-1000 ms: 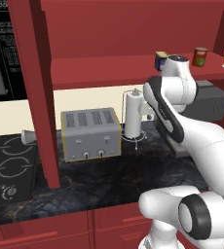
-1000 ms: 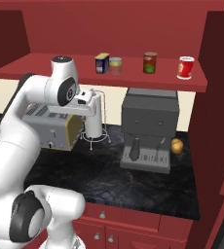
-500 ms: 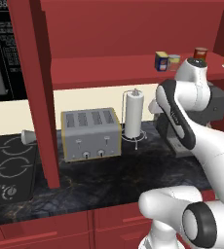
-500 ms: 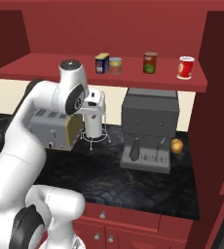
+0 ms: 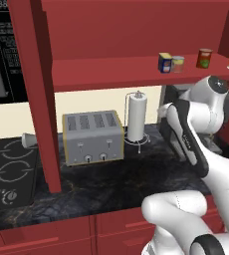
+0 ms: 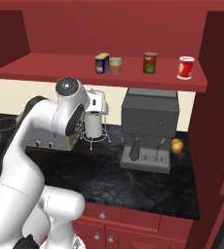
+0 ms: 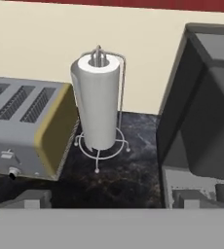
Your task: Stack two cans on top of the other two cans in the cabinet.
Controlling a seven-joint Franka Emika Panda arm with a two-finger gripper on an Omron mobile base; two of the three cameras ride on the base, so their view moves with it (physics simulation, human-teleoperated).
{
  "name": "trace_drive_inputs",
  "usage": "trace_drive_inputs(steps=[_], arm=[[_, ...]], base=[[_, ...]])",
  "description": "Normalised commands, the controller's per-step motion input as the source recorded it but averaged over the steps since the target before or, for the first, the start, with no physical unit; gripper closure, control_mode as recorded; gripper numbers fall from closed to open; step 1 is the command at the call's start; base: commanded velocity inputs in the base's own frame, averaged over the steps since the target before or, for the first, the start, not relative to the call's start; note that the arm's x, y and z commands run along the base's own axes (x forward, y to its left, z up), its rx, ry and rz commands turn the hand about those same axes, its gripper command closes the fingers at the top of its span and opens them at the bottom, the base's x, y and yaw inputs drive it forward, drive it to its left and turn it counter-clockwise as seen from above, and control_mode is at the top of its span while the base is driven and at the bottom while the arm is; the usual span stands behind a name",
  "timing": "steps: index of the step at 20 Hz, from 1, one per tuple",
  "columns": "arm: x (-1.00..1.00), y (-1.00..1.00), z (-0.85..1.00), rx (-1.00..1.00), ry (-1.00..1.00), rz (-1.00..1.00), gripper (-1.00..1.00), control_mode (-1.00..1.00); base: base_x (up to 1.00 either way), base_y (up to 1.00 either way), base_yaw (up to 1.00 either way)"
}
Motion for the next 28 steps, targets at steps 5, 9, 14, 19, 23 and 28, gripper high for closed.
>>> trace_drive_inputs(steps=[5,9,14,19,23,28], arm=[[-0.01,-0.01,0.20,0.00,-0.28,0.00,-1.00,-1.00],[0.00,0.00,0.32,0.00,-0.20,0.00,-1.00,-1.00],[0.00,0.00,0.40,0.00,-0.13,0.00,-1.00,-1.00],[0.00,0.00,0.44,0.00,-0.09,0.00,-1.00,-1.00],[0.00,0.00,0.44,0.00,-0.07,0.00,-1.00,-1.00],[0.00,0.00,0.41,0.00,-0.04,0.00,-1.00,-1.00]], base=[[0.00,0.00,0.00],[0.00,0.00,0.00],[0.00,0.00,0.00],[0.00,0.00,0.00],[0.00,0.00,0.00],[0.00,0.00,0.00]])
